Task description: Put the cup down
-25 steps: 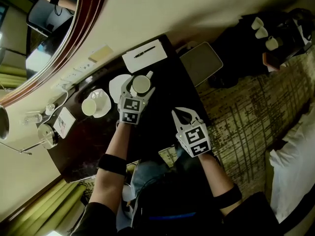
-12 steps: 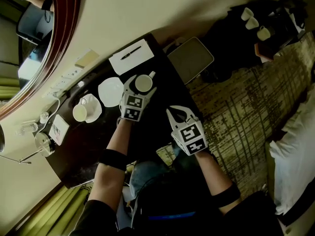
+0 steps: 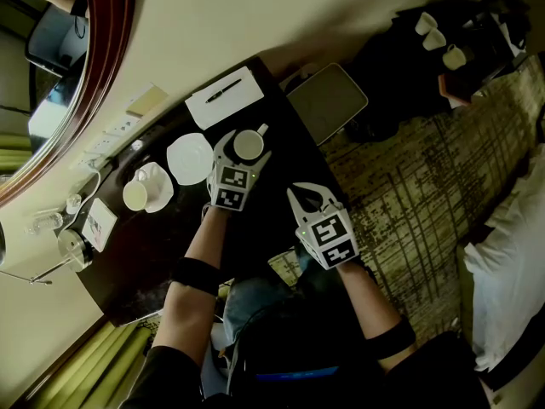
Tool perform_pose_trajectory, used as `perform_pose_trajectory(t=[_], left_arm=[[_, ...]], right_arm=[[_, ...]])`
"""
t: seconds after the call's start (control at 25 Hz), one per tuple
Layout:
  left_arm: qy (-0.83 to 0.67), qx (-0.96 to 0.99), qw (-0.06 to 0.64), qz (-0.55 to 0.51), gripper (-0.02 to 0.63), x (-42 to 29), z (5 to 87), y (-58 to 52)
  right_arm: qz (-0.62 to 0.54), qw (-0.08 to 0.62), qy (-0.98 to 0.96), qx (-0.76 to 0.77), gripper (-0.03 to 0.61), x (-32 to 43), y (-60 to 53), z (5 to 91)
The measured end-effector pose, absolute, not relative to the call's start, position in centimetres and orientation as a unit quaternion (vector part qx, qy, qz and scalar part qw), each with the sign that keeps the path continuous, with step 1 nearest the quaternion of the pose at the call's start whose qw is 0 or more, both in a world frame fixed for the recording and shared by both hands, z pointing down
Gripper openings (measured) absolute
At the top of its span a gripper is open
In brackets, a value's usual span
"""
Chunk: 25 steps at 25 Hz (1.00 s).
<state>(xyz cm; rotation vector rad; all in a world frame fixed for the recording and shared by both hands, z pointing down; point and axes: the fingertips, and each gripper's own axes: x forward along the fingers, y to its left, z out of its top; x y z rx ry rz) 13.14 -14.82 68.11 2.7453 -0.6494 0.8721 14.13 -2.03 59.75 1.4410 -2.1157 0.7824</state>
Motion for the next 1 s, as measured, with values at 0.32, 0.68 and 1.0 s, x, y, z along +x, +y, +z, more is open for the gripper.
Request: perform_pose_trajectory(t=[0.32,0.68,1.0], left_arm=[[-0.227,0.919,0.095,0.309,0.463,11.7,65.8,-13.6],[-0.262,0.907,0.092,0.318,0.460,6.0,58.6,-9.0],[-0.331,0.894,0.079,0.291,0.216,-0.1,53.3,-5.8]], right_arm=[[0.284,0.230,-0.773,0.518,0.000,14.1,-1.8,59.2],[0.262,0.240,-0.790,0.499,0.000,13.6,-2.3,57.1],[0.234,0.240,-0.818,0.468,0.000,10.4,-3.2,54.9]])
